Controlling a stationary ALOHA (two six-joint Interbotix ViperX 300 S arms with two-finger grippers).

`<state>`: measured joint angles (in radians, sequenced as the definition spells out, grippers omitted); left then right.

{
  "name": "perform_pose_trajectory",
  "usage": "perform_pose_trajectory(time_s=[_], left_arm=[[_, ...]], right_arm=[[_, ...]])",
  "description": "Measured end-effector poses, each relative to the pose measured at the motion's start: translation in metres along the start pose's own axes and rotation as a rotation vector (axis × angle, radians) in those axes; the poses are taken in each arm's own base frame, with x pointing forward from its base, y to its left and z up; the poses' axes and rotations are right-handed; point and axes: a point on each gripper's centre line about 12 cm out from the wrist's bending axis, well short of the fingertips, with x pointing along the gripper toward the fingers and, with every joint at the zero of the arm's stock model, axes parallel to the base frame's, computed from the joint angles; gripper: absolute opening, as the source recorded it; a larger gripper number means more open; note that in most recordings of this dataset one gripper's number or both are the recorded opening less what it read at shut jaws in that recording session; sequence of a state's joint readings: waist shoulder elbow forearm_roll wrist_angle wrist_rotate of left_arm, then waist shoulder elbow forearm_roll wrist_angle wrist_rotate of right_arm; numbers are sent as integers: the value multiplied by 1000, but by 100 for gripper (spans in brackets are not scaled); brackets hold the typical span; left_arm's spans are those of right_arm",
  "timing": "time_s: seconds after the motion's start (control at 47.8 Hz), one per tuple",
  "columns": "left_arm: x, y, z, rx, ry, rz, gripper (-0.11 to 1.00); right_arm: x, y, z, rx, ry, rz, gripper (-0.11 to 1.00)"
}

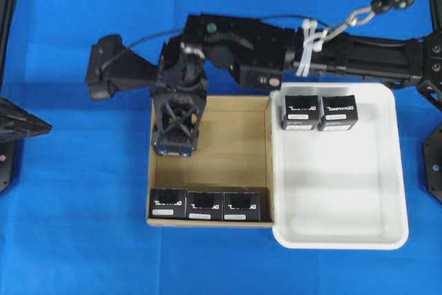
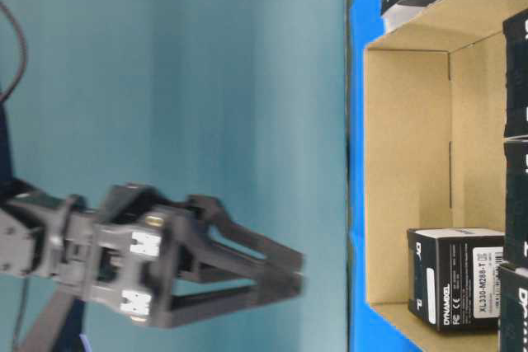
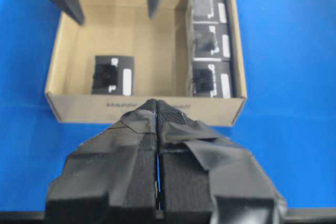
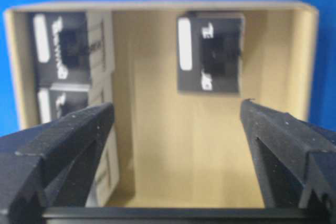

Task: Pick the box from inside the cardboard box.
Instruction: 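Lower the right gripper around the servo box and close it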

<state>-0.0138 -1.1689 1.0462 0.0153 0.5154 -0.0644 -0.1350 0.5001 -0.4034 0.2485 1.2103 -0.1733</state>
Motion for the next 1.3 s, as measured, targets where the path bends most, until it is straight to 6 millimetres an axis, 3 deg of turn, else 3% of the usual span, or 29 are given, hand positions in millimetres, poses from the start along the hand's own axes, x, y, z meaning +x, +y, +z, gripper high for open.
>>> perform_pose_trajectory(time_s=[0.209, 0.691, 1.297], left_arm=[[0, 0, 1, 0, -2, 0, -5], [-1, 0, 1, 1, -3, -2, -5], [0, 0, 1, 0, -2, 0, -5]], right_arm=[[43, -4, -15, -10, 29, -42, 100], [60, -15, -13, -42, 46, -101, 100], [111, -22, -19, -39, 54, -104, 100]])
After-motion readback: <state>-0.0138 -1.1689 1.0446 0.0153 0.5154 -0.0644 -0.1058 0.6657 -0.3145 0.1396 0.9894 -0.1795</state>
